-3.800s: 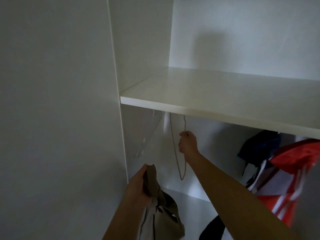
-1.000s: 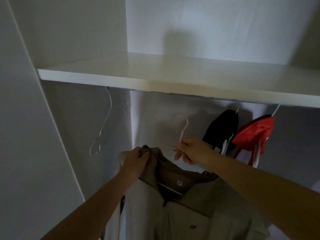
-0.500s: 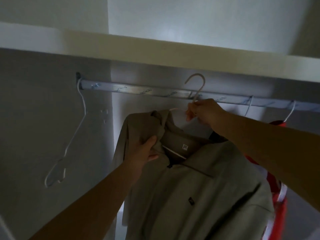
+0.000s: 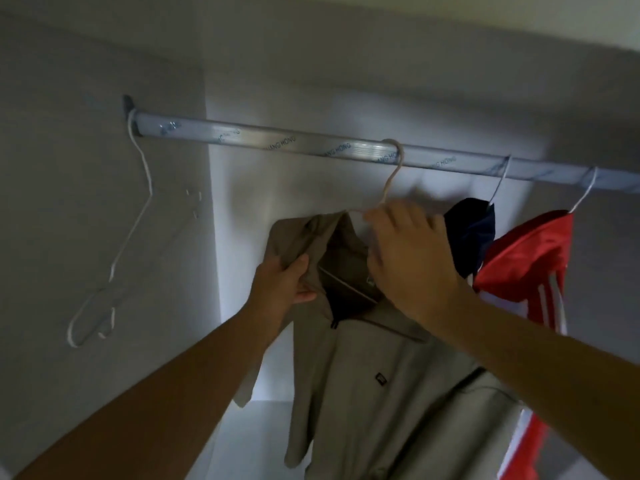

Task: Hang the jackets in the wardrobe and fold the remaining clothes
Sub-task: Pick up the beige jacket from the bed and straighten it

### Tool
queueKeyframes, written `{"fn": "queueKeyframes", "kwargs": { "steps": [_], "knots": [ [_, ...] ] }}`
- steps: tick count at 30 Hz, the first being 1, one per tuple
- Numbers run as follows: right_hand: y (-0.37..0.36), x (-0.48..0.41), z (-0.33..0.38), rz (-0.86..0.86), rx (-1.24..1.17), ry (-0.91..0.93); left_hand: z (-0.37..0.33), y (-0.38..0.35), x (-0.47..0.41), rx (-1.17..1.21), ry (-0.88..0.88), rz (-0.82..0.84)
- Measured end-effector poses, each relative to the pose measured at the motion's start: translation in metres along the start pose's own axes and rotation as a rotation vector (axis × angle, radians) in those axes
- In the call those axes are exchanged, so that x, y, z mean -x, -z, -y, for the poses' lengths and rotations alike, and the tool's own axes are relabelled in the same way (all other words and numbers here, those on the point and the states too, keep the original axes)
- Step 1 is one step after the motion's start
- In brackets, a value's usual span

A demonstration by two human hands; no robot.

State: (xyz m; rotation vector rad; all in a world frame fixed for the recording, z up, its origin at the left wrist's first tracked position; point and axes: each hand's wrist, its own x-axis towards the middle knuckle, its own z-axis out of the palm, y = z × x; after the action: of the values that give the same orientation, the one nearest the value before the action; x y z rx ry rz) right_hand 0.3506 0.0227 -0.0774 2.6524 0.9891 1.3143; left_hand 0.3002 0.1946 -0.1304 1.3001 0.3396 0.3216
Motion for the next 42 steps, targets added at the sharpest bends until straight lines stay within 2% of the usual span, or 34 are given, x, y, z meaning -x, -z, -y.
{"fn": "queueKeyframes", "kwargs": {
  "steps": [2,4,6,7,11,14,15,17,19,21,24,25,28,31,33,36,39,42],
  "knots": [
    [-0.004,0.028,0.016,0.009,-0.042,0.253,-0.006,0.001,0.001,-0.017,0.019,0.013],
    [-0.024,0.052,0.031,0.172,-0.021,0.449,-0.010,0.004,0.001,-0.049,0.040,0.006],
    [-0.040,0.062,0.046,0.407,0.052,0.442,-0.013,0.005,0.001,-0.060,0.064,0.011],
    [-0.046,0.061,0.051,0.467,0.079,0.408,-0.014,0.004,0.002,-0.051,0.073,0.026],
    [-0.062,0.045,0.053,0.521,0.156,0.452,-0.009,0.006,0.005,-0.014,0.044,0.055],
    [-0.042,0.037,0.056,0.587,0.142,0.498,0.017,0.025,0.003,0.016,-0.036,-0.025],
    [-0.033,0.037,0.058,0.625,0.100,0.502,0.031,0.033,0.004,-0.058,-0.063,-0.061],
    [-0.027,0.037,0.055,0.686,0.019,0.484,0.066,0.042,0.009,-0.394,-0.142,-0.077],
    [-0.019,0.028,0.058,0.688,-0.068,0.410,0.094,0.037,0.019,-0.704,-0.197,0.075],
    [-0.015,0.024,0.063,0.647,-0.087,0.371,0.107,0.021,0.022,-0.890,-0.272,0.168],
    [-0.002,0.015,0.068,0.662,-0.072,0.344,0.110,0.010,0.022,-1.174,-0.421,0.063],
    [0.005,0.008,0.064,0.653,-0.044,0.339,0.112,0.014,0.022,-1.270,-0.424,0.042],
    [0.026,-0.020,0.036,0.549,0.003,0.303,0.117,0.027,0.026,-1.449,-0.282,0.040],
    [0.035,-0.029,0.021,0.491,-0.037,0.300,0.116,0.025,0.023,-1.444,-0.173,0.066],
    [0.035,-0.024,0.020,0.457,-0.129,0.295,0.114,0.017,0.020,-1.318,-0.074,0.044],
    [0.044,-0.016,-0.005,0.490,-0.304,0.101,0.107,0.003,0.022,-1.163,0.008,0.085],
    [0.042,-0.001,-0.053,0.424,-0.180,-0.046,0.072,-0.023,0.031,-1.033,-0.184,0.032],
    [0.031,0.023,-0.083,0.712,0.076,-0.082,0.027,-0.063,0.039,-0.784,-0.349,-0.010]
  ]
}}
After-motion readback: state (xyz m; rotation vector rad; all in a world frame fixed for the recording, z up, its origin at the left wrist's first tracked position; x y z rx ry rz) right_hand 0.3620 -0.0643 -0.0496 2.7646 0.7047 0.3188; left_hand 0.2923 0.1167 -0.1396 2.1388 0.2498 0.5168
